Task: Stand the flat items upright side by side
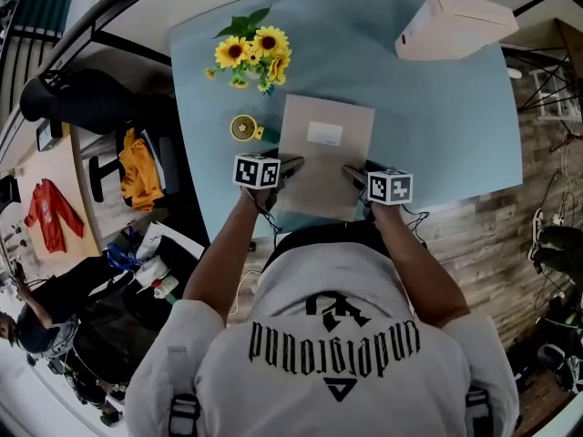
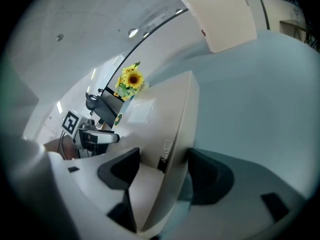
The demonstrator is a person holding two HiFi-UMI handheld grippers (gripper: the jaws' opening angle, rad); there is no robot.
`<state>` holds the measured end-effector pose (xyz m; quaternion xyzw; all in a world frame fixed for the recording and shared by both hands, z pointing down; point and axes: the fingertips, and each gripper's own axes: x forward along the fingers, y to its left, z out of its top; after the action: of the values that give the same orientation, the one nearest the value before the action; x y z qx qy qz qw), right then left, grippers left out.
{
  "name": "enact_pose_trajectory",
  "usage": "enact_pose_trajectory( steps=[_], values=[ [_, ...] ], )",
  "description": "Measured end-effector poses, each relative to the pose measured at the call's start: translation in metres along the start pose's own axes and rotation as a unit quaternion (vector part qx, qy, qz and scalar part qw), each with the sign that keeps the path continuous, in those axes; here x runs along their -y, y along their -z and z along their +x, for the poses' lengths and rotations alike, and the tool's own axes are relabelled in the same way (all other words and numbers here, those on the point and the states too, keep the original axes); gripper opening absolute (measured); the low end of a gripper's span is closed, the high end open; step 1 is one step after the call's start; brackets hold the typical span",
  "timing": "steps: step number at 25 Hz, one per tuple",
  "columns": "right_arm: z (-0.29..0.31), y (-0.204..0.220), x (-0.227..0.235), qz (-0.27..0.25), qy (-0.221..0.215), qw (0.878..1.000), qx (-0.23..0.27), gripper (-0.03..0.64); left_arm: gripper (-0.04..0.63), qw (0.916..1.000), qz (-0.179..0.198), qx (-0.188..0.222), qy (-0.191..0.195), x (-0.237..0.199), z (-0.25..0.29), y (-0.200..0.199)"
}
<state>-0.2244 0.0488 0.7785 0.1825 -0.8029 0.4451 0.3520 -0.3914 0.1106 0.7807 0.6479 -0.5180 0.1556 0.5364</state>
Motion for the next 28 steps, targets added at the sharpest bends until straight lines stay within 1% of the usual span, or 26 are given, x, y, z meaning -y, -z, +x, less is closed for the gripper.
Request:
enact_pose_trajectory(
  steps=[5,9,12,20,24,28],
  values=[
    [-0.004,-0.002,-0.002,0.009,0.008,1.0,-0.007,0.291,0.337,0.9999,0.011,-0.004,-0.009,0.004,-0.003,-0.003],
    [-0.019,-0.009,-0.006,-0.016,0.016,1.0,-0.002,0.287,0.336,0.9996,0.024,0.0,-0.012,0.018,-0.011,-0.007],
    [-0.031,-0.019,-0.007,-0.035,0.024,0.999,0.006,0.287,0.334,0.9989,0.042,0.012,-0.016,0.03,-0.017,-0.017],
    [-0.065,-0.049,-0.007,-0.051,0.037,0.997,0.036,0.287,0.334,0.9956,0.082,0.041,-0.019,0.062,-0.028,-0.052],
    [-0.079,-0.065,-0.008,-0.064,0.032,0.996,0.051,0.287,0.334,0.994,0.089,0.059,-0.024,0.076,-0.029,-0.066],
    [-0.093,-0.081,0.0,-0.083,0.03,0.994,0.061,0.287,0.334,0.9931,0.084,0.077,-0.028,0.091,-0.025,-0.076]
  ],
)
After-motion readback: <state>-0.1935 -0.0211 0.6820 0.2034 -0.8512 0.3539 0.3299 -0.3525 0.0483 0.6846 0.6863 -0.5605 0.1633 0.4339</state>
